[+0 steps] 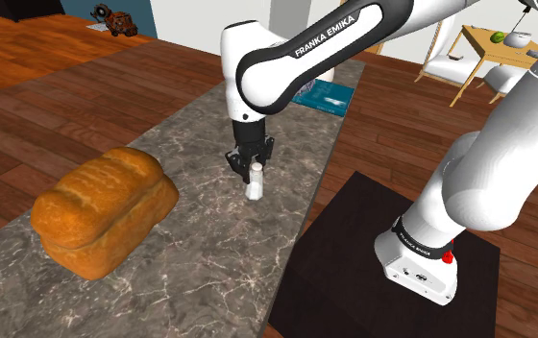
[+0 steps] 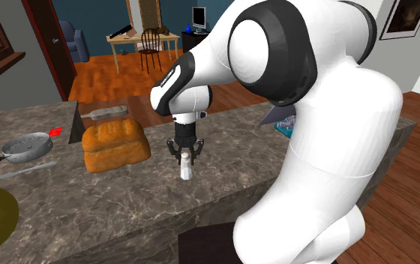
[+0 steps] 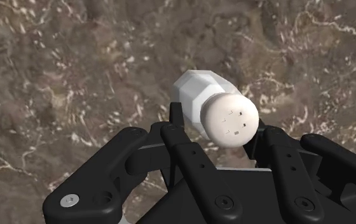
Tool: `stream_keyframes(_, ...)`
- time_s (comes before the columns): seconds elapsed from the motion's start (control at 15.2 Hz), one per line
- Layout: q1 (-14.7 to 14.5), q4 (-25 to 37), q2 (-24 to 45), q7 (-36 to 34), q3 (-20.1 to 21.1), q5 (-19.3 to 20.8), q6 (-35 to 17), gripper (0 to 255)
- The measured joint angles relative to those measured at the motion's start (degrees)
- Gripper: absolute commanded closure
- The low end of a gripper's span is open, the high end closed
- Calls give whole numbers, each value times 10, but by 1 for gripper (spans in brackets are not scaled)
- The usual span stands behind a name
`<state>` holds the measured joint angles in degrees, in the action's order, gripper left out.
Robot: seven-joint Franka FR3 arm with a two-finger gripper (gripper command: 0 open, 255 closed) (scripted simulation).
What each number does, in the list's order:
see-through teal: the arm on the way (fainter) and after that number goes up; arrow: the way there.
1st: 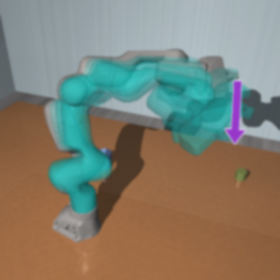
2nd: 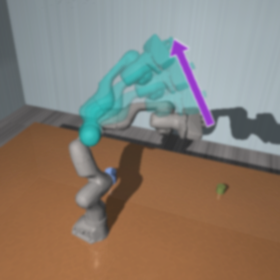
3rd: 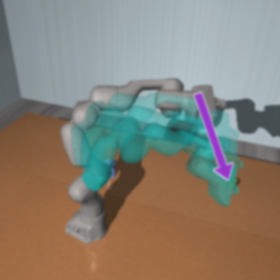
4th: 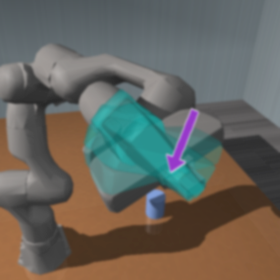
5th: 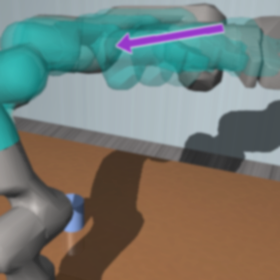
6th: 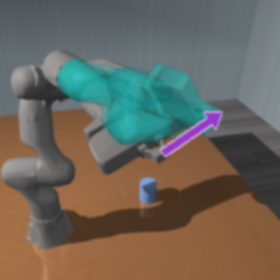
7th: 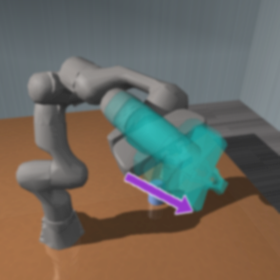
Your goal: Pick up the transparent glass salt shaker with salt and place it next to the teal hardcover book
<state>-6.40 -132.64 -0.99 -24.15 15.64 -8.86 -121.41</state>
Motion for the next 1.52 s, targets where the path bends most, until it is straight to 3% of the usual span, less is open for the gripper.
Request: stream_keyframes(1.52, 3, 89, -76, -5, -8, -7, 164, 255)
